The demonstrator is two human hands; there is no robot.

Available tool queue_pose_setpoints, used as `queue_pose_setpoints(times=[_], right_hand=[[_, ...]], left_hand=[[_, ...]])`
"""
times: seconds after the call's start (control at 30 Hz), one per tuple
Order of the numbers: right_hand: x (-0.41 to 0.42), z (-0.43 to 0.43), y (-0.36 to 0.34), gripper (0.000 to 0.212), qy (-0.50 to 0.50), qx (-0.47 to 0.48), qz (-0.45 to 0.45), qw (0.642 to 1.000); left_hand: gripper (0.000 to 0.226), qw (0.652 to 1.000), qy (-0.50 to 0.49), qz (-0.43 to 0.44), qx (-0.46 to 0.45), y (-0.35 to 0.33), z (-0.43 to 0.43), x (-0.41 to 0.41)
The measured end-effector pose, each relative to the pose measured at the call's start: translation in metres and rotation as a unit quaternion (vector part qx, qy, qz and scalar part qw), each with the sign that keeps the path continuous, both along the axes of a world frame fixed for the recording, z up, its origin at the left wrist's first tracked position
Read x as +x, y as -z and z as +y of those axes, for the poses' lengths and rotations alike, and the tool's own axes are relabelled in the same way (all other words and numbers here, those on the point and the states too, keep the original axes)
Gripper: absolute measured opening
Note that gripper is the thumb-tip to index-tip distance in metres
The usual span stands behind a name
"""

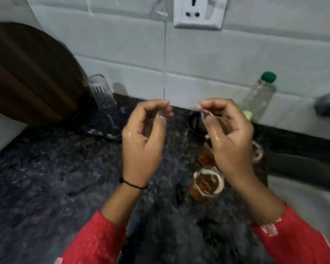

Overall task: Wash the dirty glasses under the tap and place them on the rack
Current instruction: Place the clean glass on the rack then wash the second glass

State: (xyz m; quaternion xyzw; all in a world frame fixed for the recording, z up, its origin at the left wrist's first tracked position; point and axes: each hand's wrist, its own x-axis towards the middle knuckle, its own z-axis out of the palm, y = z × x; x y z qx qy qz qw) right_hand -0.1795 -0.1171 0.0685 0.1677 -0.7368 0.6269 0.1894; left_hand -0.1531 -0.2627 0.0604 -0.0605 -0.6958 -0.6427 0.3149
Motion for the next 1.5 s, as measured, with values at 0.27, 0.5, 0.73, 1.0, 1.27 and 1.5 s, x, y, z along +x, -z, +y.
queue_pose_setpoints(times=[0.27,0.5,0.73,1.0,1.27,1.5], right_hand=[[0.079,0.083,0.112,0.043,0.068,0.036,-0.095,0.993],[0.075,0.076,0.148,0.084,-0.092,0.092,-0.240,0.962],[0.090,0.109,0.133,0.073,-0.039,0.051,-0.209,0.976],[0.127,0.261,0.104,0.071,0.004,0.034,-0.204,0.978],[0.116,0.399,0.085,0.089,0.098,0.029,-0.205,0.973],[0.081,0.417,0.078,0.054,0.139,0.062,-0.213,0.965]], left_hand=[[0.068,0.965,0.153,-0.209,-0.033,0.109,0.067,0.059],[0.083,0.945,0.155,-0.286,-0.038,0.138,0.085,0.060],[0.071,0.951,0.133,-0.268,-0.072,0.111,0.133,0.083],[0.085,0.921,0.257,-0.275,-0.098,0.083,0.280,0.087],[0.053,0.897,0.304,-0.311,-0.075,0.074,0.403,0.032],[0.071,0.950,0.071,-0.303,0.015,0.029,0.459,-0.082]])
